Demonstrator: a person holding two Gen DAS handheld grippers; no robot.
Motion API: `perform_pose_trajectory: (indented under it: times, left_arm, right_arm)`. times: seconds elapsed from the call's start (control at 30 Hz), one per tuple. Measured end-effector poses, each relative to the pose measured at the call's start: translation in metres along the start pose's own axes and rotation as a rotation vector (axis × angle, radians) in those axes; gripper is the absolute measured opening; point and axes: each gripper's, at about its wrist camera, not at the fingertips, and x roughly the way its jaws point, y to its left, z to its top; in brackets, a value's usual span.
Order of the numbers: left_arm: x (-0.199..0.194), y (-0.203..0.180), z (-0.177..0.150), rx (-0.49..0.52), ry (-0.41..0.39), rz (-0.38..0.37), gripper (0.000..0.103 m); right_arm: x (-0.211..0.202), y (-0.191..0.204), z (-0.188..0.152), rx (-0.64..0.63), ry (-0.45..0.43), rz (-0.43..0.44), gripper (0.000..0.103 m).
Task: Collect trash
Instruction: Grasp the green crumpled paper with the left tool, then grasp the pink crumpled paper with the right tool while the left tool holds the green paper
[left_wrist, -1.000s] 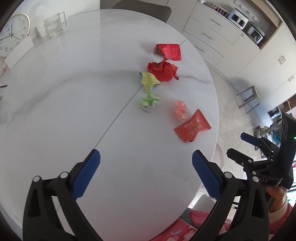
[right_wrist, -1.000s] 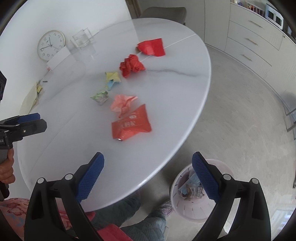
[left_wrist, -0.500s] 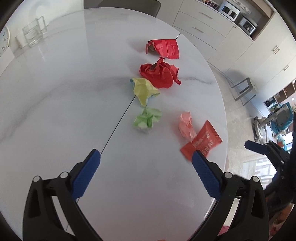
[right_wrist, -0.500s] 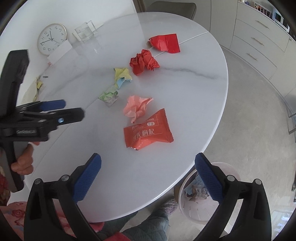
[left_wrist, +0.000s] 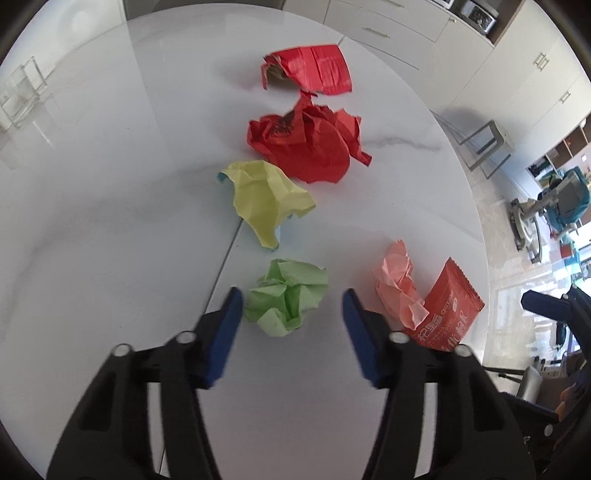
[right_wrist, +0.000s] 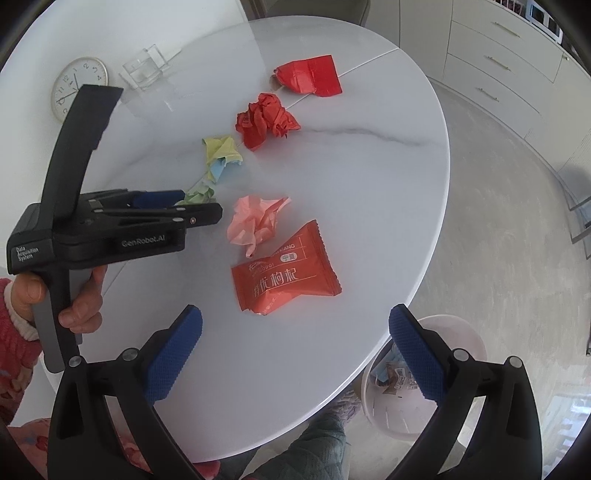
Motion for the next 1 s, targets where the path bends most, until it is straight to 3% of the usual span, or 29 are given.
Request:
perform_pose_trajectory:
  times: [0.07, 0.33, 0.73, 0.87, 1.0]
  left_arm:
    - [0.000, -0.001, 0.000, 0.018, -0.011, 0.009, 0.030]
    - [-0.015, 0.013, -0.010, -0.038, -0.027, -0.032, 0.029]
    - [-0.087, 0.044, -0.074, -0.161, -0.084, -0.041, 0.029]
    - [-0.101, 0.050, -0.092, -0.181, -0.094, -0.043, 0.029]
    - [-0.112, 0.055, -0.106, -0.181, -0.106, -0.037, 0.029]
  right_arm:
    - [0.001, 0.000, 0.001, 0.002, 0.000, -0.002, 0.101]
    - [0.005, 0.003, 0.009, -0.012, 0.001, -0.012, 0.101]
    - [0.033, 0.046, 0.058, -0.162, -0.013, 0.021, 0.100]
    - [0.056, 0.053, 0.064, -0.153, 0.048, -0.025, 0.088]
    - [0.074, 0.052, 0.062, -0.116, 0.094, -0.052, 0.062]
